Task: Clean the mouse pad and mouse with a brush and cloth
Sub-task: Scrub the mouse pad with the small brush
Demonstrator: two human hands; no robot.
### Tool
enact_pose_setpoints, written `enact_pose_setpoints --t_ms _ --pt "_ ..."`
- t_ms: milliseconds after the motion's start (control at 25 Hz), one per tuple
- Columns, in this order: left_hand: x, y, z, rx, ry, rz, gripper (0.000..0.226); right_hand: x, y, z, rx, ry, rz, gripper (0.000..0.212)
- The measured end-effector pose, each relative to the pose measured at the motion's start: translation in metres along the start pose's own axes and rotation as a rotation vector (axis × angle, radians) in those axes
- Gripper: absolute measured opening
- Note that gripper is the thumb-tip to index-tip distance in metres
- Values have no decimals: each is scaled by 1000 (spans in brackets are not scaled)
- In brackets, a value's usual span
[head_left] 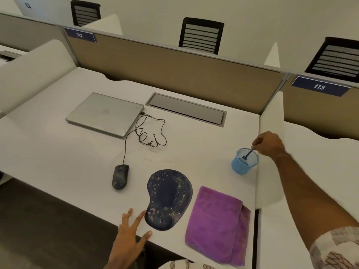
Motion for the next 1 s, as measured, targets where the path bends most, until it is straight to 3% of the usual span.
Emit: enact_pose_setpoints --t_ms 160,280,520,760,1000 --pt "1 3 1 10 -8 -45 75 -15 -26 20 65 -121 -250 10" --pt "0 4 1 9 -13 -45 76 -35 -12 57 221 -176 -315 11" --pt "0 0 -4 25 -45 -68 80 -71 98 139 407 -334 -58 15" --pt "-3 -5 -10 52 -33 -117 78 -82 165 187 244 -442 124 10" --pt "4 -4 -18 153 -39 -132 81 -74 180 209 100 -475 202 10"
Point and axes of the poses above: each hand's wrist, its own x-axis towards the middle knuckle, its own y-axis out of the palm, z = x × y, the point moved 5 cm from there along x, towards the middle knuckle, and after that the axes turned 13 degrees about -y, right-handed, at the moved point
